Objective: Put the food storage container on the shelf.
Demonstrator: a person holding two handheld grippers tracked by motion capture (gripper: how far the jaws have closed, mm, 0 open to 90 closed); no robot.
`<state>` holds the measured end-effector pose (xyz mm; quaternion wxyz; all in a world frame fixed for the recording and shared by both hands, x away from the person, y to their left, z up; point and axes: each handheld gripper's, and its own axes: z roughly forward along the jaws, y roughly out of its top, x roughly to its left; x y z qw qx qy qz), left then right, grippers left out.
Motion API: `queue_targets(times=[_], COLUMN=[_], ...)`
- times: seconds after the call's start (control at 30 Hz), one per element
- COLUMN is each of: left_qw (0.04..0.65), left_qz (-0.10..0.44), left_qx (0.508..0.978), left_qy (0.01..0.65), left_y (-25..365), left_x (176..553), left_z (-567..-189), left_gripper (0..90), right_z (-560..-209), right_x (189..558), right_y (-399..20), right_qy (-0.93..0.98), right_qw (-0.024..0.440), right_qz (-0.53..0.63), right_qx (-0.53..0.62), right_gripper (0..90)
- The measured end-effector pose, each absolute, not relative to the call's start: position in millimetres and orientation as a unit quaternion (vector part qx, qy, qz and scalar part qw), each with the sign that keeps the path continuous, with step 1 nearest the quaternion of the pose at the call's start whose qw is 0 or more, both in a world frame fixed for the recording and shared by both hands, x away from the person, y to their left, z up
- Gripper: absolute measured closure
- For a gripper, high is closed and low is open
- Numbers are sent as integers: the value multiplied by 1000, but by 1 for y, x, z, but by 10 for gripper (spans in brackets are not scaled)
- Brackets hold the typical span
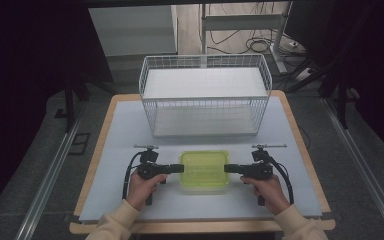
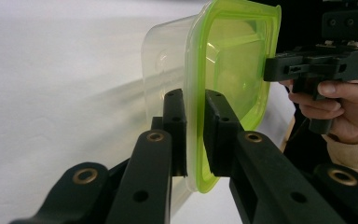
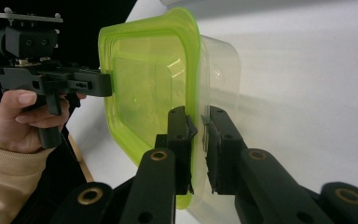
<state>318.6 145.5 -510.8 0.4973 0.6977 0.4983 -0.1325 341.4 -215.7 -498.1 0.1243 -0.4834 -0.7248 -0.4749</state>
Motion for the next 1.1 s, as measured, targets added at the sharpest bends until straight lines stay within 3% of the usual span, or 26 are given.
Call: queue_targets(times=[1.1], left_qw=[526], left_qz=[-84], left_qx=[707], left_qy=[465], left_y=[149], left_x=[310], left_z=[-470], left_gripper=[803], right_z=[-467], right_x=[340], right_y=[-215], right_qy=[-727], right_qw=[96], right_qz=[-508], right_qx=[-452], right_gripper=[807])
